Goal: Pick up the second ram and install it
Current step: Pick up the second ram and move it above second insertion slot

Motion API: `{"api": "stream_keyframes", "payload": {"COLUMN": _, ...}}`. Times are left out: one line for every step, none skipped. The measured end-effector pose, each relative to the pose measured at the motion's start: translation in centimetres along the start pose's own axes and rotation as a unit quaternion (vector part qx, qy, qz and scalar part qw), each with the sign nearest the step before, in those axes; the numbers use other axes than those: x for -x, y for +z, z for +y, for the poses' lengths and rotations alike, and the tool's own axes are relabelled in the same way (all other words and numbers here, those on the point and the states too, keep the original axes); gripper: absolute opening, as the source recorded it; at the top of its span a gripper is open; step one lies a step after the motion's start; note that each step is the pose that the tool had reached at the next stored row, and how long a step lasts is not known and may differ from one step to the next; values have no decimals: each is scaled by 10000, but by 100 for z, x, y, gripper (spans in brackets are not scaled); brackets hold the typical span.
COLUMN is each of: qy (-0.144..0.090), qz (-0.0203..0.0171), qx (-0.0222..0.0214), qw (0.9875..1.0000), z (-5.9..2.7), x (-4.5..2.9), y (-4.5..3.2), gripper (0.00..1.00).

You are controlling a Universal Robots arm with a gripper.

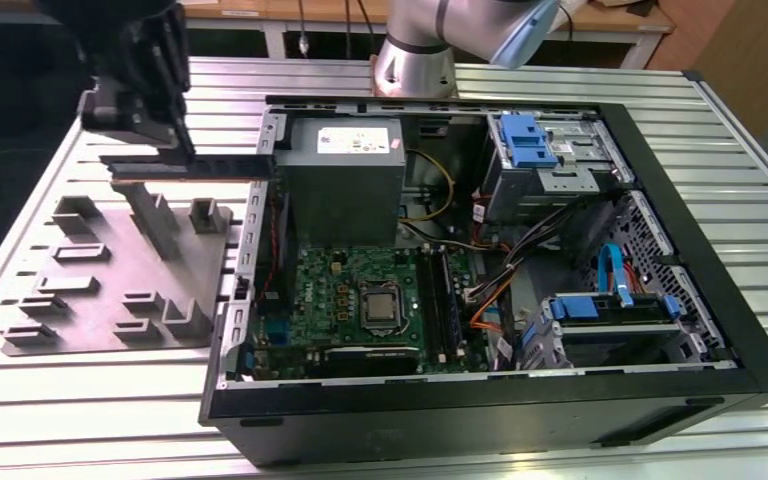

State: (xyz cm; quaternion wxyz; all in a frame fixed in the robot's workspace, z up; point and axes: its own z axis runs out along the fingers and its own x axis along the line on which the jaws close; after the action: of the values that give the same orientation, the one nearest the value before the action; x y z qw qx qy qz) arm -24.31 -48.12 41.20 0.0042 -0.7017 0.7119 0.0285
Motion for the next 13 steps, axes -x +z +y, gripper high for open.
{"api": "stream_keyframes", "payload": {"qy": 0, "qz": 0, "qx": 0, "qw": 10000, "z": -43, "x": 1, "y": 0, "gripper": 11}}
{"api": "stream_keyframes", "payload": {"qy": 1, "qz": 0, "qx": 0, "qw": 10000, "z": -90, "x": 1, "y": -1, "gripper": 11}}
{"api": "stream_keyframes", "payload": {"qy": 1, "qz": 0, "qx": 0, "qw": 10000, "z": -136, "x": 2, "y": -1, "gripper": 11}}
{"api": "stream_keyframes", "payload": {"qy": 0, "qz": 0, "qx": 0, "qw": 10000, "z": -181, "x": 2, "y": -1, "gripper": 11}}
{"api": "stream_keyframes", "payload": {"qy": 0, "qz": 0, "qx": 0, "qw": 10000, "z": -226, "x": 3, "y": -1, "gripper": 11}}
{"api": "stream_keyframes", "payload": {"qy": 1, "qz": 0, "qx": 0, "qw": 10000, "z": -270, "x": 4, "y": -1, "gripper": 11}}
{"api": "stream_keyframes", "payload": {"qy": 1, "qz": 0, "qx": 0, "qw": 10000, "z": -315, "x": 4, "y": -2, "gripper": 11}}
{"api": "stream_keyframes", "payload": {"qy": 0, "qz": 0, "qx": 1, "qw": 10000, "z": -360, "x": 5, "y": -2, "gripper": 11}}
{"api": "stream_keyframes", "payload": {"qy": 0, "qz": 0, "qx": 1, "qw": 10000, "z": -406, "x": 5, "y": -3, "gripper": 11}}
{"api": "stream_keyframes", "payload": {"qy": 1, "qz": 0, "qx": 1, "qw": 10000, "z": -452, "x": 6, "y": -2, "gripper": 11}}
{"api": "stream_keyframes", "payload": {"qy": 1, "qz": 0, "qx": 0, "qw": 10000, "z": -496, "x": 7, "y": -2, "gripper": 11}}
{"api": "stream_keyframes", "payload": {"qy": 1, "qz": 0, "qx": 0, "qw": 10000, "z": -545, "x": 8, "y": -3, "gripper": 11}}
{"api": "stream_keyframes", "payload": {"qy": 0, "qz": 1, "qx": 1, "qw": 10000, "z": -590, "x": 8, "y": -3, "gripper": 11}}
